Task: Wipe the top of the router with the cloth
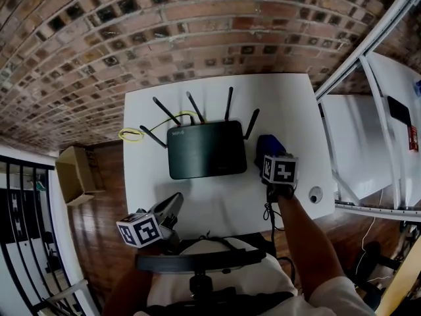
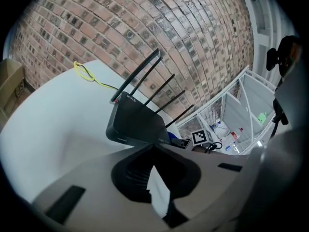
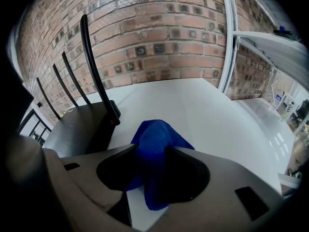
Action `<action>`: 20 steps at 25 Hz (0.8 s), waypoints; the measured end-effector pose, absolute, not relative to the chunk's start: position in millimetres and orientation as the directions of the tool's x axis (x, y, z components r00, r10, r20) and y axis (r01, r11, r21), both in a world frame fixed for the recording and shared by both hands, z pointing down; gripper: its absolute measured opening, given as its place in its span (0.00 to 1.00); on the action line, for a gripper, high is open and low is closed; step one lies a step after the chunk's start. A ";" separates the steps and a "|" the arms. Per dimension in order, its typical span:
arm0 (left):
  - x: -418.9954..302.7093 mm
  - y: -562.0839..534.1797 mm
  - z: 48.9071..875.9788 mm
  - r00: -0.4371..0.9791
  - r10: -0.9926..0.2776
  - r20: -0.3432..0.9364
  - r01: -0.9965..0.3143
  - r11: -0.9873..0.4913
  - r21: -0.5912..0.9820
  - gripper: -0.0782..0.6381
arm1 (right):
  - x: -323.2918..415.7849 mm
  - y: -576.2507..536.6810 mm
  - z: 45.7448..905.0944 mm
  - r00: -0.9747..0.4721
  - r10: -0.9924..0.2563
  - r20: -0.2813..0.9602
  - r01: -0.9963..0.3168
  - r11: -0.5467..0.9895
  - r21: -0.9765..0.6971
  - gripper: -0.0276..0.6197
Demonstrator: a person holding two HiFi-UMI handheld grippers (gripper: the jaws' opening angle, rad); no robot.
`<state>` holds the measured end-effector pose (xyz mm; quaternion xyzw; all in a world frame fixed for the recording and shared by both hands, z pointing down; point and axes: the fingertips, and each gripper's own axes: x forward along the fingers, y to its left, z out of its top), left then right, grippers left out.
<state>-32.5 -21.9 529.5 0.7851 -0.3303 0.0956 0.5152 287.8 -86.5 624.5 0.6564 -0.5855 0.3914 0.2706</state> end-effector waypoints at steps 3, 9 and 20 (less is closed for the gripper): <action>-30.1 -17.2 534.5 0.763 -0.393 0.513 -0.624 -0.239 0.744 0.14 | 287.8 -86.2 625.1 0.010 -0.558 0.830 -0.981 -0.167 -0.100 0.36; -31.6 -14.1 534.1 0.769 -0.384 0.512 -0.621 -0.257 0.740 0.18 | 285.9 -86.1 626.0 0.013 -0.562 0.827 -0.983 -0.159 -0.093 0.36; -33.2 -17.7 527.5 0.785 -0.420 0.455 -0.583 -0.255 0.771 0.15 | 284.2 -87.2 627.3 0.022 -0.573 0.819 -0.991 -0.122 -0.059 0.36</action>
